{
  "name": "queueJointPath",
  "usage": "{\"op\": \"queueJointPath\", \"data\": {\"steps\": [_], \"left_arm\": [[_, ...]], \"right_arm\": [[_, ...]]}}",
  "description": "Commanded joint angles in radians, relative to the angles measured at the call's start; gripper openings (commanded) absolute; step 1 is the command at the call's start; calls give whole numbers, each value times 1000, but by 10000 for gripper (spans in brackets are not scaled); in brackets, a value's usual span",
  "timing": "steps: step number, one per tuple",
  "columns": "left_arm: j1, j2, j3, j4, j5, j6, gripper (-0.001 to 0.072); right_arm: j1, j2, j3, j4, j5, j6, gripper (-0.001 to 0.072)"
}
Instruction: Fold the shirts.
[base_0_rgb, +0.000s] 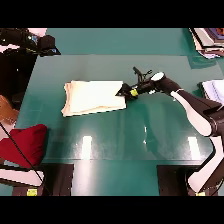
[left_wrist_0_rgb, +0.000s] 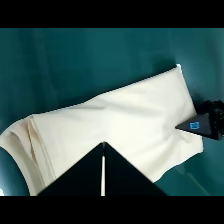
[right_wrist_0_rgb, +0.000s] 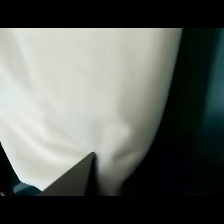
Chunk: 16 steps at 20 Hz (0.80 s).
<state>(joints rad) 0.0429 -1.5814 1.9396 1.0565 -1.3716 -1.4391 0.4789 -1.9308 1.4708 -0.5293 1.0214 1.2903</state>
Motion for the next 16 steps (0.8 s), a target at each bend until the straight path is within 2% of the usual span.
{"op": "queueJointPath", "data": {"steps": [1,2,7,11,16], "left_arm": [[-5,0,0,-50,7,0,23],[-18,1,0,-45,15,-1,23],[-174,1,0,-39,45,0,23],[-304,0,0,-39,56,0,24],[-421,0,0,-39,56,0,24]], "right_arm": [[24,-9,24,37,-42,-79,59],[19,-2,43,29,-45,-80,19],[-151,163,136,-159,-39,-40,15],[-442,334,188,-330,48,-15,15],[-832,448,201,-344,71,-16,15]]}}
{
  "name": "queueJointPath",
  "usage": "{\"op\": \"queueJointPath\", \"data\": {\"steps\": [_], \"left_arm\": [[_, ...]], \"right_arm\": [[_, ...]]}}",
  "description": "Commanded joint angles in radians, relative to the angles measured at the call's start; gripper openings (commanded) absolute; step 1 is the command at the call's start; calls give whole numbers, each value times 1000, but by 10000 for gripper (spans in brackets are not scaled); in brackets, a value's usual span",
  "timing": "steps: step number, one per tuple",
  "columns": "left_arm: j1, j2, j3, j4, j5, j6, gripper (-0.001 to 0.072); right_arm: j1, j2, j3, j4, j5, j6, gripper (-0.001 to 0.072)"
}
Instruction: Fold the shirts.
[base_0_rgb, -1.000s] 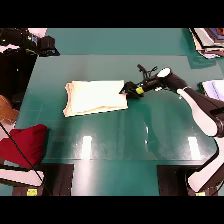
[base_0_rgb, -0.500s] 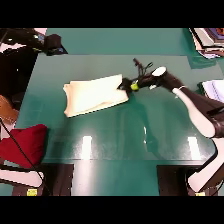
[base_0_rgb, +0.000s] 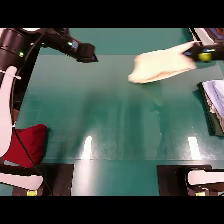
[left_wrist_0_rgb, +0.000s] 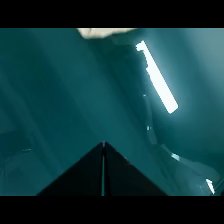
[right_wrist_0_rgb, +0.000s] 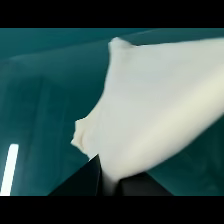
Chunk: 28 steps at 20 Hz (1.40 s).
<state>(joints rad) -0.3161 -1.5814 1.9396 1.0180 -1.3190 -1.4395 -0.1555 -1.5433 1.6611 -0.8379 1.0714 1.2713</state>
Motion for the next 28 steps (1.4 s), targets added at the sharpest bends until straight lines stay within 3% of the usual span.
{"op": "queueJointPath", "data": {"steps": [1,6,11,14,17,24,28], "left_arm": [[-80,0,0,0,3,0,24],[-121,0,0,-3,2,0,24],[-121,0,0,-1,3,0,24],[-121,0,0,-1,2,1,24],[-121,0,0,0,0,11,25],[-121,0,0,-1,-32,54,24],[-121,0,0,-1,-34,60,25]], "right_arm": [[-260,64,10,-35,23,3,15],[-467,47,10,-21,35,3,15],[-507,47,148,-20,38,2,15],[-507,49,295,-51,138,6,15],[-507,50,348,-183,265,95,15],[-521,208,79,-604,354,154,16],[-631,280,-116,-604,377,154,36]]}}
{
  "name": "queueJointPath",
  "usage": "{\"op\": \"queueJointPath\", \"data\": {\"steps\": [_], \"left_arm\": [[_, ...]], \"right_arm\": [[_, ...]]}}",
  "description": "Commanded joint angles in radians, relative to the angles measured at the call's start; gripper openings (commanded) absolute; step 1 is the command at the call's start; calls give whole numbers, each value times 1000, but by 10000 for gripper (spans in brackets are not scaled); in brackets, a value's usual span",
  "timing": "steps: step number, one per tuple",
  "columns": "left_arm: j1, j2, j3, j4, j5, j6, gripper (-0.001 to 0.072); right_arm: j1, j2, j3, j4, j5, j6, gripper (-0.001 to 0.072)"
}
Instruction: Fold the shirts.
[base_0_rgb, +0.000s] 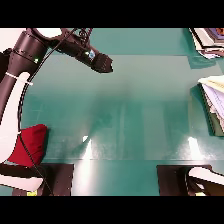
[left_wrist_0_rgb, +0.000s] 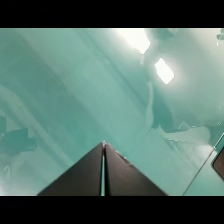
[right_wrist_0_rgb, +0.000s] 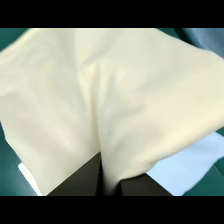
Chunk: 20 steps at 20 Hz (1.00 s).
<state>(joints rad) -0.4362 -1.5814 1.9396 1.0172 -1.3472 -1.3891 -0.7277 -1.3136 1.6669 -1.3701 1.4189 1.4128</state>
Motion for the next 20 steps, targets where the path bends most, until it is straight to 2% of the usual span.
{"op": "queueJointPath", "data": {"steps": [1,4,5,6,7,8,10,13,15,20], "left_arm": [[0,0,0,0,-6,10,24],[0,0,0,0,-6,10,25],[0,0,0,0,-6,10,24],[0,0,0,0,-6,10,24],[0,0,0,0,-6,10,24],[0,0,0,0,-7,10,24],[0,0,0,0,-6,10,25],[0,0,0,0,1,10,25],[0,0,0,0,1,10,24],[0,1,0,-2,30,9,25]], "right_arm": [[-87,66,-163,-70,29,25,104],[-139,111,-268,-71,23,32,111],[-153,122,-297,-71,22,31,233],[-164,129,-318,-71,21,31,416],[-175,130,-323,-70,26,31,536],[-182,130,-314,-61,31,32,558],[-179,130,-261,26,21,38,557],[-114,129,-149,311,13,38,555],[-11,129,-92,433,13,37,555],[358,127,-50,452,-79,33,549]]}}
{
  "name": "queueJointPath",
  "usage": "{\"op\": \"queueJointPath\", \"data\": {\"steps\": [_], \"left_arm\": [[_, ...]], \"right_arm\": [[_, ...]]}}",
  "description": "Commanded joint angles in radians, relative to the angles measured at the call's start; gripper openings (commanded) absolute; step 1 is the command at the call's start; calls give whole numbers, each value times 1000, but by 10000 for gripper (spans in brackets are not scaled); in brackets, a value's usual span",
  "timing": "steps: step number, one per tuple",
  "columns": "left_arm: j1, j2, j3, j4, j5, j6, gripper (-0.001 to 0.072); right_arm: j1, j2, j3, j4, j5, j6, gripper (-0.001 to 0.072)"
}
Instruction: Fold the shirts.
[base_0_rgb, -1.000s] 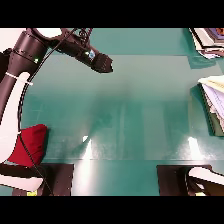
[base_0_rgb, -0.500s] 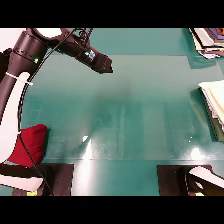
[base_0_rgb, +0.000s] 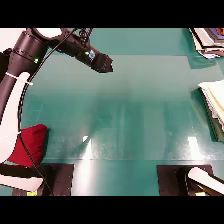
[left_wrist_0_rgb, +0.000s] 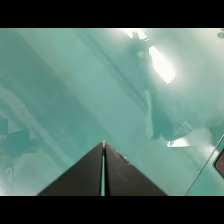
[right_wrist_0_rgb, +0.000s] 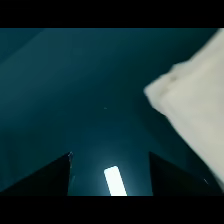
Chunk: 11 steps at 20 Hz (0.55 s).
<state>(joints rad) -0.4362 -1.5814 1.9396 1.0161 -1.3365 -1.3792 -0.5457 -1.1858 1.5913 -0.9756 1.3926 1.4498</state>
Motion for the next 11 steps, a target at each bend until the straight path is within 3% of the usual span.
{"op": "queueJointPath", "data": {"steps": [1,3,4,11], "left_arm": [[0,1,0,0,22,-1,25],[0,0,0,0,21,-2,25],[0,1,0,0,21,-1,25],[0,1,0,0,21,-1,25]], "right_arm": [[238,-3,25,58,-61,-8,484],[349,-6,25,57,-66,-49,77],[395,-6,25,57,-69,-76,16],[504,-5,25,58,-49,-83,17]]}}
